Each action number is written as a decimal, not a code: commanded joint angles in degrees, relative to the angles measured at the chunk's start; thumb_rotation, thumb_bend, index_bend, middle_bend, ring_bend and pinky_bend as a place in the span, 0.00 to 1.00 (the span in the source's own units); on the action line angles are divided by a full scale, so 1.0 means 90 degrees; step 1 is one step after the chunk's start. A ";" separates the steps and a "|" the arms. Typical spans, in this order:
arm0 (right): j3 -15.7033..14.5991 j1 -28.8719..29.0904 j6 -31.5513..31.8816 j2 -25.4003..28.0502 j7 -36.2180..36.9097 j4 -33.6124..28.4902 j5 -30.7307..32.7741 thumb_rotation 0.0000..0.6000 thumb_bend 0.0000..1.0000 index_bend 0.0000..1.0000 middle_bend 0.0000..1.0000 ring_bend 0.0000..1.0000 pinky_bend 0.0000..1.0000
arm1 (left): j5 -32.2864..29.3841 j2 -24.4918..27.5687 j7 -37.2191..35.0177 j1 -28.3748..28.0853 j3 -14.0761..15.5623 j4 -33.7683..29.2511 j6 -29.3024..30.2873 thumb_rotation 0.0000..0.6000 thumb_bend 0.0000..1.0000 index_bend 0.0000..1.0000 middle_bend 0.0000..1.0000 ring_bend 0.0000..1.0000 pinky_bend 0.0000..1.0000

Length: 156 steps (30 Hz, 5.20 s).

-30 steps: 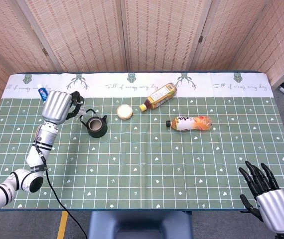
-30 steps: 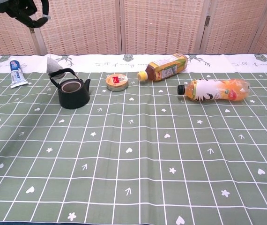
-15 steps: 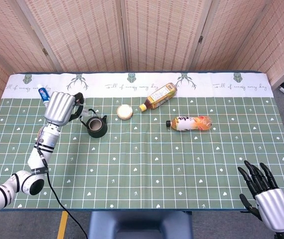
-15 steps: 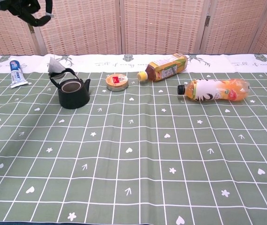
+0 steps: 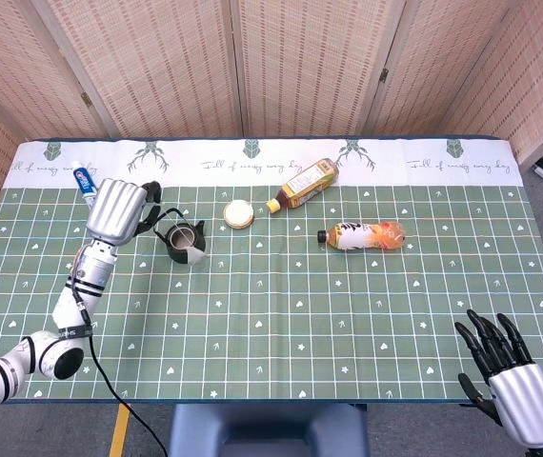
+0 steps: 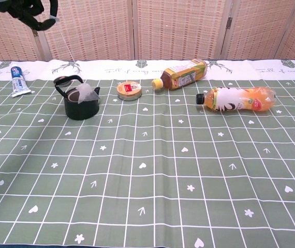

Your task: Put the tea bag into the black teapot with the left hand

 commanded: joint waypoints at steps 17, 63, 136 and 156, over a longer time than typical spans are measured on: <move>0.0016 0.0001 -0.0008 -0.0012 -0.0013 0.0000 0.0028 1.00 0.37 0.00 0.00 0.11 0.03 | 0.0070 -0.0243 -0.0280 -0.0004 0.0178 0.0368 -0.0080 1.00 0.51 0.64 1.00 1.00 1.00; -0.0188 -0.0175 0.0402 -0.0194 -0.0171 0.0377 -0.0626 1.00 0.37 0.00 0.00 0.12 0.03 | 0.1492 -0.2261 -0.2825 0.1501 0.1417 0.2261 0.0750 1.00 0.44 0.31 1.00 1.00 1.00; -0.0054 -0.0006 0.0025 0.0015 0.0072 0.0076 -0.0108 1.00 0.36 0.00 0.00 0.11 0.03 | -0.2738 -0.1442 0.1091 -0.0359 0.1058 0.0845 -0.1990 1.00 0.38 0.14 1.00 1.00 1.00; -0.0058 -0.0022 0.0025 -0.0006 0.0022 0.0070 -0.0092 1.00 0.37 0.00 0.00 0.12 0.03 | -0.2171 -0.1216 0.0467 -0.0236 0.0771 0.0545 -0.1573 1.00 0.38 0.11 1.00 1.00 1.00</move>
